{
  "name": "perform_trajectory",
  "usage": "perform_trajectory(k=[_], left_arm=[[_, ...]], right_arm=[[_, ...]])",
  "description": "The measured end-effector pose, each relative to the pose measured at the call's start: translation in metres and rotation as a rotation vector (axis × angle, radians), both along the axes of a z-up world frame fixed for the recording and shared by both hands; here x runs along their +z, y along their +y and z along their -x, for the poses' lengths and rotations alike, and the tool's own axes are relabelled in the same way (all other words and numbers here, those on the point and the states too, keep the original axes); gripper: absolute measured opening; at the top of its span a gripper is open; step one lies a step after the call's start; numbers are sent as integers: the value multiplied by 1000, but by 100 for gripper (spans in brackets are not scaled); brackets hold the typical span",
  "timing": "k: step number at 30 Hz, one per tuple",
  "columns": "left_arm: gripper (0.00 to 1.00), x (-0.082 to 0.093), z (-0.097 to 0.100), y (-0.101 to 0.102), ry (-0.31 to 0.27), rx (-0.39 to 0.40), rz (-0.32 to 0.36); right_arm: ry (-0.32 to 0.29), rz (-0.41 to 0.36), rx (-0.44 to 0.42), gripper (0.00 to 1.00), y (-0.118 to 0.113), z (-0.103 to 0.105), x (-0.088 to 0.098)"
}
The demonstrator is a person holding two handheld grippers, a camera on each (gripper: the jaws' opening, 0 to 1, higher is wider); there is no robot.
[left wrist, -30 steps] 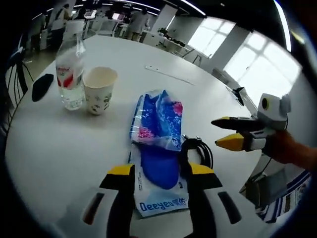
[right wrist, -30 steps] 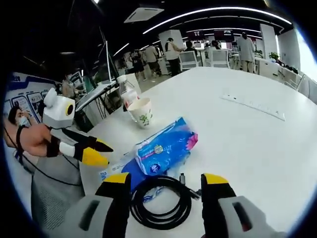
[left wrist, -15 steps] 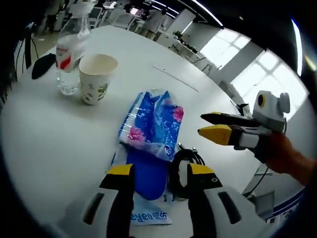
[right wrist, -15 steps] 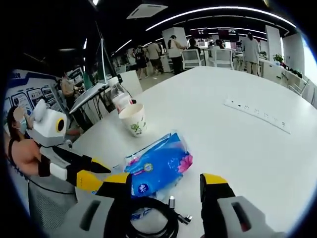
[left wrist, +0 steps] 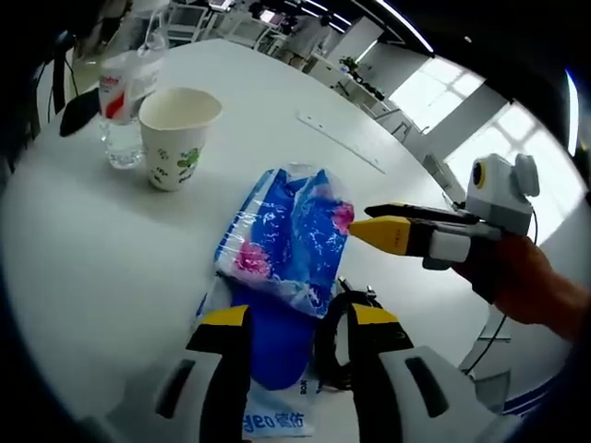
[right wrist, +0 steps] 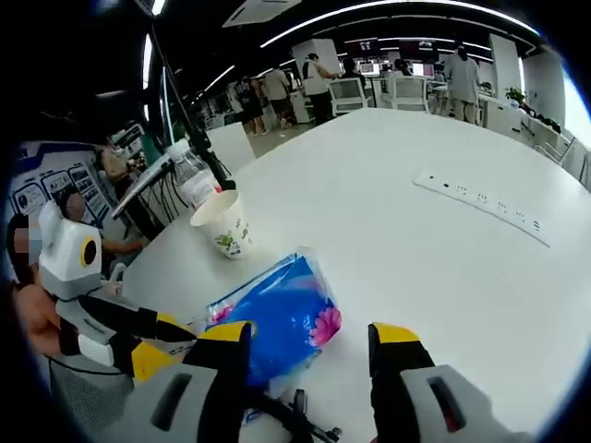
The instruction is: Arrange the tabletop items into an orderly group along one side of the table until the central work area is clear of visible clutter.
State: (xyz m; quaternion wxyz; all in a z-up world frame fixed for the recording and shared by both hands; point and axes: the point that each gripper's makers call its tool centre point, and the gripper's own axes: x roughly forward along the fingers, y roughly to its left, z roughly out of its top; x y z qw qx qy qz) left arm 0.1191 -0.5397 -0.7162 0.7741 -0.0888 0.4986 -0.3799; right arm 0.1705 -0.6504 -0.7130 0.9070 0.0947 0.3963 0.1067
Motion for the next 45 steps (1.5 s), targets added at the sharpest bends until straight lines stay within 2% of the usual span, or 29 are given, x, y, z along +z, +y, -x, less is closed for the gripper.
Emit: perform_trajectory(k=[4, 6, 8, 11, 14, 18, 20, 22, 23, 29, 39, 42, 45], left_arm=[[39, -7, -2, 2, 17, 16, -11], [39, -8, -3, 1, 19, 18, -14], [39, -8, -5, -3, 16, 12, -10], [37, -11, -14, -7, 7, 13, -8], [31, -12, -17, -10, 21, 31, -7], [16, -17, -18, -8, 17, 33, -34], [13, -19, -20, -9, 27, 50, -25], [10, -19, -18, -9, 30, 47, -33], [6, -19, -17, -9, 30, 45, -32], [1, -22, -18, -6, 27, 50, -34], [0, -19, -23, -2, 9, 51, -37], [0, -19, -25, -1, 8, 50, -40], [0, -16, -24, 0, -1, 41, -42]], right_arm=[[14, -4, -2, 49, 1, -4, -3], [23, -5, 4, 48, 2, -15, -8], [32, -2, 12, 46, 3, -16, -14], [28, 2, 8, 42, 6, -19, -3], [38, 16, 12, 36, 8, -23, -10], [40, 54, 17, 19, 6, -27, -15], [44, 64, 12, 8, 2, -25, -19], [38, 48, -6, 3, 2, -21, -16], [33, 41, -11, 3, 2, -20, -16], [27, 31, -6, 0, 3, -17, -16], [-18, 11, -7, 0, 7, -18, -1], [-27, 9, -17, 0, 7, -10, 2], [-31, 2, -32, 0, 6, -10, 3]])
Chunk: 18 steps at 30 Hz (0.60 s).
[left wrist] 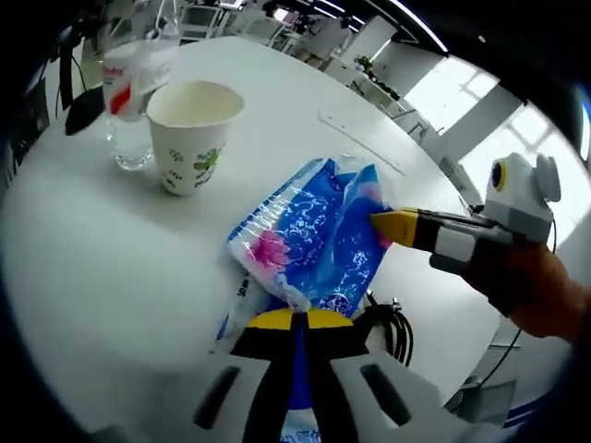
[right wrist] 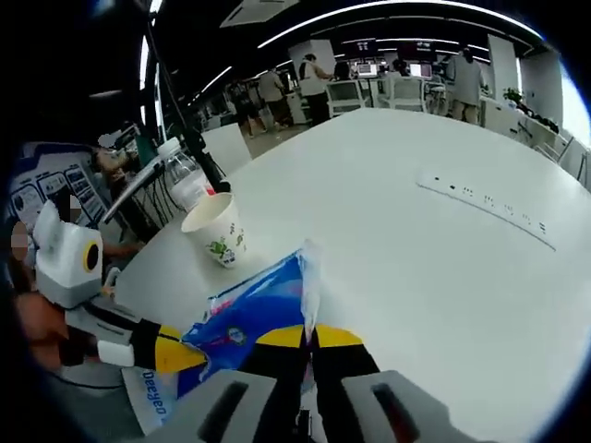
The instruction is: Arrange the tabletop items into an orderly group along one side of the table until the central work area is clear of visible clutter.
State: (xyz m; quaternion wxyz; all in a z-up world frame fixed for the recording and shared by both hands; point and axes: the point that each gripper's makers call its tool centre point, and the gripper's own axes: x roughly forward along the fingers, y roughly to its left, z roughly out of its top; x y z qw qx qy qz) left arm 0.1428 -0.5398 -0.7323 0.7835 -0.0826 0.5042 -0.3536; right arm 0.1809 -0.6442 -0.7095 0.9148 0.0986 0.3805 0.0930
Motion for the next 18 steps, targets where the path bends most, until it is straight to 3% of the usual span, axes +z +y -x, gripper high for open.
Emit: perform_trajectory(k=[18], left_arm=[[0, 11, -5, 11, -56, -25, -4]], right_arm=[[-25, -22, -55, 0, 4, 31, 4]])
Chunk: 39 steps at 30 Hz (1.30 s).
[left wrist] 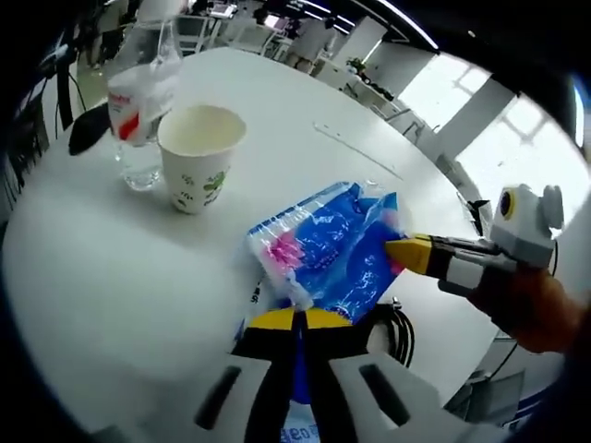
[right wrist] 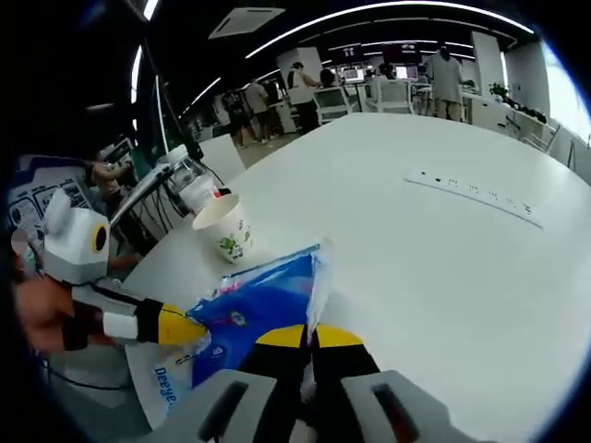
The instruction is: Arrange the tabletop items into an orderly group along one side of the table until the central work area is clear of visible clutter.
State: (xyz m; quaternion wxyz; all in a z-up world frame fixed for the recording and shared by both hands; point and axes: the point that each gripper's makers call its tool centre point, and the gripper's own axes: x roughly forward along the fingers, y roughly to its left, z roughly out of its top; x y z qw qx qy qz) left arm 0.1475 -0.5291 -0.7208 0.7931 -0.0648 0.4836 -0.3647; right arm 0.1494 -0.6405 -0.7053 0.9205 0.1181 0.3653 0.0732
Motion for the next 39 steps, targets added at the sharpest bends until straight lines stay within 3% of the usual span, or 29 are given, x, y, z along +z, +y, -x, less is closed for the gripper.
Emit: perform_trajectory(k=[16, 21, 25, 39], left_arm=[[0, 10, -4, -3, -53, -50, -2], [0, 15, 8, -9, -53, -66, 8], [0, 18, 13, -13, -59, -93, 13], [0, 18, 20, -39, -87, -216, 17]], right_arm=[[-38, -40, -91, 0, 2, 38, 6], [-41, -54, -129, 0, 0, 46, 5], [-45, -76, -186, 0, -6, 57, 5], [-53, -81, -263, 0, -24, 79, 5]])
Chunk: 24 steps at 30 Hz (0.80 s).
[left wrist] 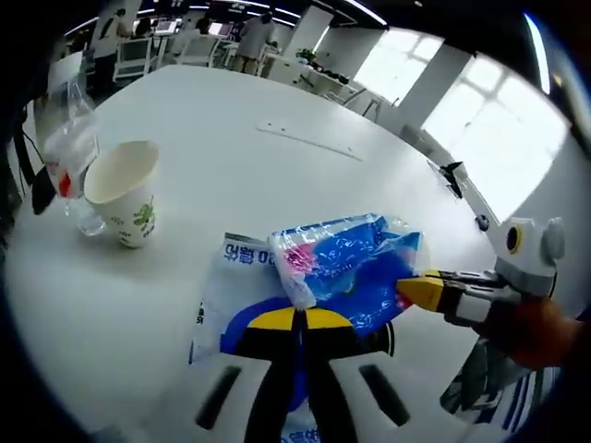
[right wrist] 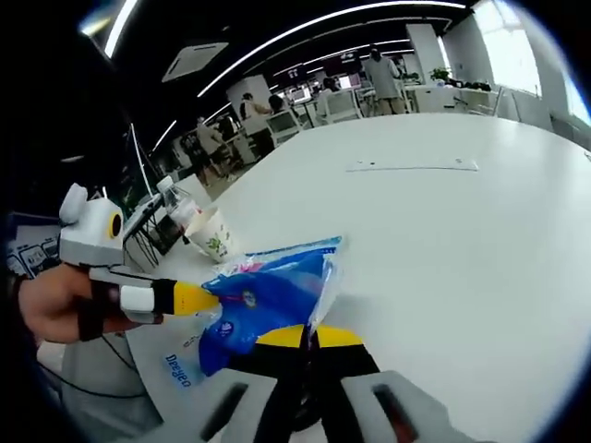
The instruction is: Arrange the tabletop items into an orderly group along one side of the table until the central work area is clear of visible clutter.
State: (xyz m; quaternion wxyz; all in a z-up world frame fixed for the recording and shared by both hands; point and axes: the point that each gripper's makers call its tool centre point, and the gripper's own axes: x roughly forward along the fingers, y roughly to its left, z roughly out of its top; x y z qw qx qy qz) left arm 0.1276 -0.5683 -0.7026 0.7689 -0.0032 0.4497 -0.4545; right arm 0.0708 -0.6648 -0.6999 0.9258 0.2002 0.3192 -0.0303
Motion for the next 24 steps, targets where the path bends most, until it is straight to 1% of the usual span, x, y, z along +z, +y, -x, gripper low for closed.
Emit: perform_trajectory(k=[6, 10, 11, 15, 19, 22, 24], left_arm=[[0, 2, 12, -13, 2, -39, 9], [0, 1, 13, -25, 4, -58, 13], [0, -1, 10, -32, 5, -65, 16], [0, -1, 9, -41, 3, -87, 21], [0, 3, 12, -50, -16, -118, 27], [0, 2, 11, -60, -27, -139, 28], [0, 0, 11, -67, -33, -155, 24]], right_arm=[[0, 4, -32, 0, -14, 9, 2], [4, 7, -52, 0, -26, 14, 1], [4, 8, -53, 0, -27, 14, 1], [6, 13, -71, 0, -32, 19, 1], [9, 19, -89, 0, -42, 21, 0], [10, 25, -103, 0, -49, 23, 1], [11, 29, -115, 0, -58, 22, 1]])
